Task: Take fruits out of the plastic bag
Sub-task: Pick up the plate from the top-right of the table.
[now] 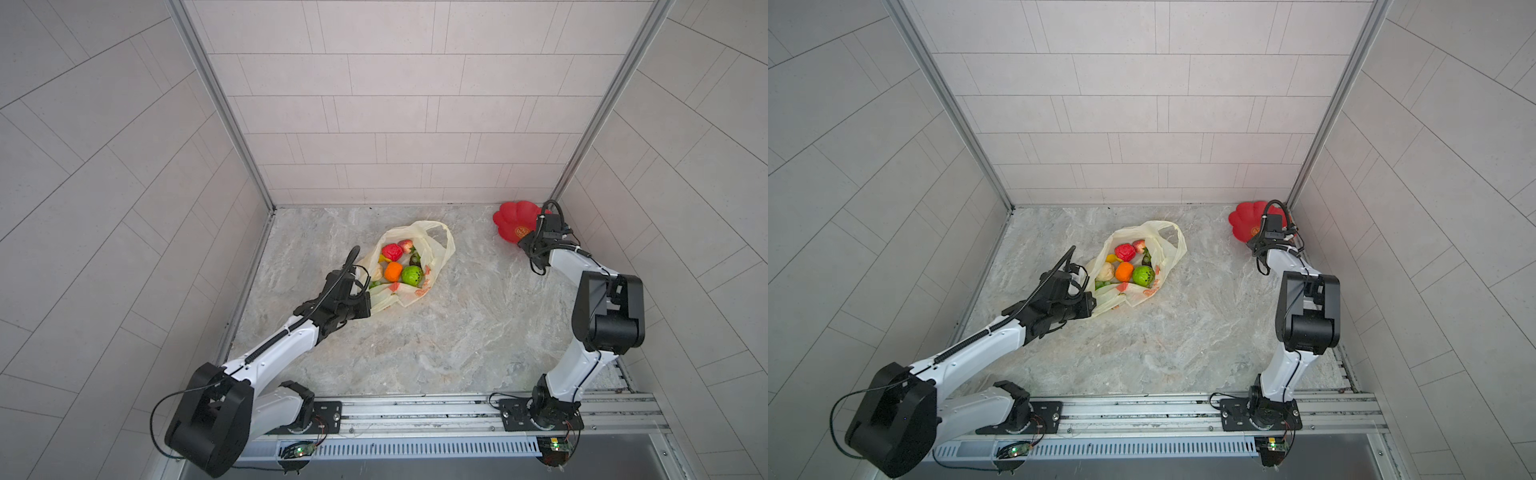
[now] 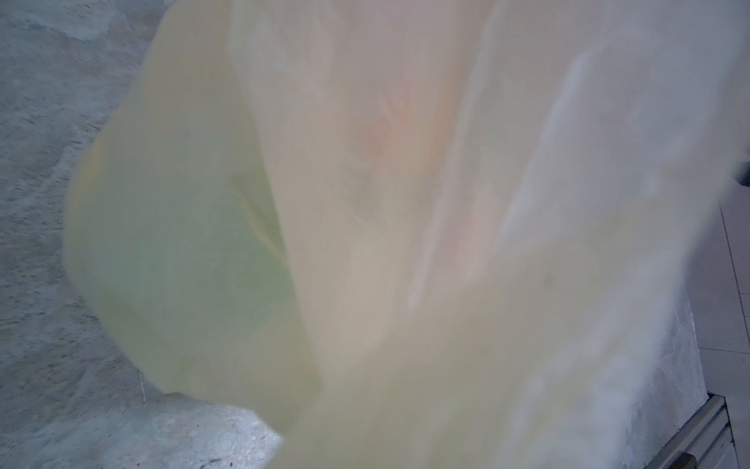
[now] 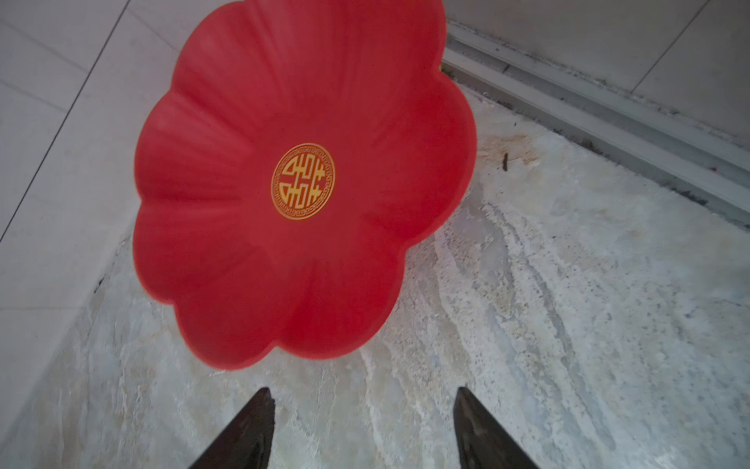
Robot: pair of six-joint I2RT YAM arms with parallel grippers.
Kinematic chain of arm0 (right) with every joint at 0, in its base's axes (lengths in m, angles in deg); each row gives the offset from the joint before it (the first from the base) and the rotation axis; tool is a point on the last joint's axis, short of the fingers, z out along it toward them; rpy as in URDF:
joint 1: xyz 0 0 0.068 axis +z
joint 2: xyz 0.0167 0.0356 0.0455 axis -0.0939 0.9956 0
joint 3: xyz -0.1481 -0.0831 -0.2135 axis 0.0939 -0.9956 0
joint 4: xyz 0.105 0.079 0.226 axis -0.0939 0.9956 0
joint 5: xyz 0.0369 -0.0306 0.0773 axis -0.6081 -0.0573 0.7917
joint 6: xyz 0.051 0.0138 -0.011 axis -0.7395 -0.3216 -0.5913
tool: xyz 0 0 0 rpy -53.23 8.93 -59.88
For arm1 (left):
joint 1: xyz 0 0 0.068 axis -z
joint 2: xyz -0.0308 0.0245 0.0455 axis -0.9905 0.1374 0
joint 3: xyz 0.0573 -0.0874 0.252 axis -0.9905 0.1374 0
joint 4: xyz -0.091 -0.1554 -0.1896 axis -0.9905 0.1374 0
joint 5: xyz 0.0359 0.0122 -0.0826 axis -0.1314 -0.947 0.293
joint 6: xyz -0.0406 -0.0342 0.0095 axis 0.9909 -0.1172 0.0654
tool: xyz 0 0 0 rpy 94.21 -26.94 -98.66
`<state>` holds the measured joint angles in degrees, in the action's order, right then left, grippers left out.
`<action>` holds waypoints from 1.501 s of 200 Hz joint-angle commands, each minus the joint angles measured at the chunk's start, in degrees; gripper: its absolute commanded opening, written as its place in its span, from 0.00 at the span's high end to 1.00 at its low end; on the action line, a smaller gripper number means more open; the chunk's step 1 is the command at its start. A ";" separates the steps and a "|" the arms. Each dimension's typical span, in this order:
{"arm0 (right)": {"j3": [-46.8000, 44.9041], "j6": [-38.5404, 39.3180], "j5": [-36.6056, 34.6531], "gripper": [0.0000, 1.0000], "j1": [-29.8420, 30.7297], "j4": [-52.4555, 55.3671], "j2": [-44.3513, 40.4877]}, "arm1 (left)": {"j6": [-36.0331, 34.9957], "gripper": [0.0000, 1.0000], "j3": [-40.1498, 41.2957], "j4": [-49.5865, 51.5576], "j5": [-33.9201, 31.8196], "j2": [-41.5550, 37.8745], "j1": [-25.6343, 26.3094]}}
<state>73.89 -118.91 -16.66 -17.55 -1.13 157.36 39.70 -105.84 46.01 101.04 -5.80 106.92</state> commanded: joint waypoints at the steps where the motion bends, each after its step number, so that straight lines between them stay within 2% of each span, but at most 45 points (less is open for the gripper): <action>1: 3.10 -4.36 -0.13 0.31 -1.01 -1.52 2.05 | -1.40 1.00 0.41 0.73 -1.03 -0.73 0.32; 37: 5.78 -8.76 1.21 0.32 -2.47 -0.79 7.07 | -1.65 1.00 0.25 0.97 -1.98 -0.09 0.32; 89: 10.22 -13.11 4.51 0.41 -3.48 -0.66 14.22 | -2.09 1.00 0.19 1.31 -3.16 0.06 0.27; 131: 11.50 -15.16 8.07 0.57 -3.90 -2.00 17.01 | -2.27 1.00 0.19 1.48 -4.33 0.15 0.27; 154: 10.23 -16.64 10.62 0.78 -4.18 -3.73 17.13 | -2.36 1.00 0.25 1.66 -4.84 -0.22 0.32; 184: 5.83 -19.17 13.15 0.86 -4.18 -6.66 15.00 | -2.40 1.00 0.24 1.83 -5.37 -0.54 0.32; 235: -1.58 -19.04 16.21 1.00 -4.23 -9.97 9.41 | -2.56 1.00 0.36 2.13 -6.15 -1.11 0.32; 300: -15.32 -13.21 23.25 1.00 -3.93 -8.55 -6.77 | -2.71 1.00 0.54 3.06 -8.70 -2.75 0.31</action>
<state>62.48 -134.84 2.86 -21.83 -11.38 157.95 38.33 -105.84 48.20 94.28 -7.05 106.99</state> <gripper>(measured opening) 0.049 0.050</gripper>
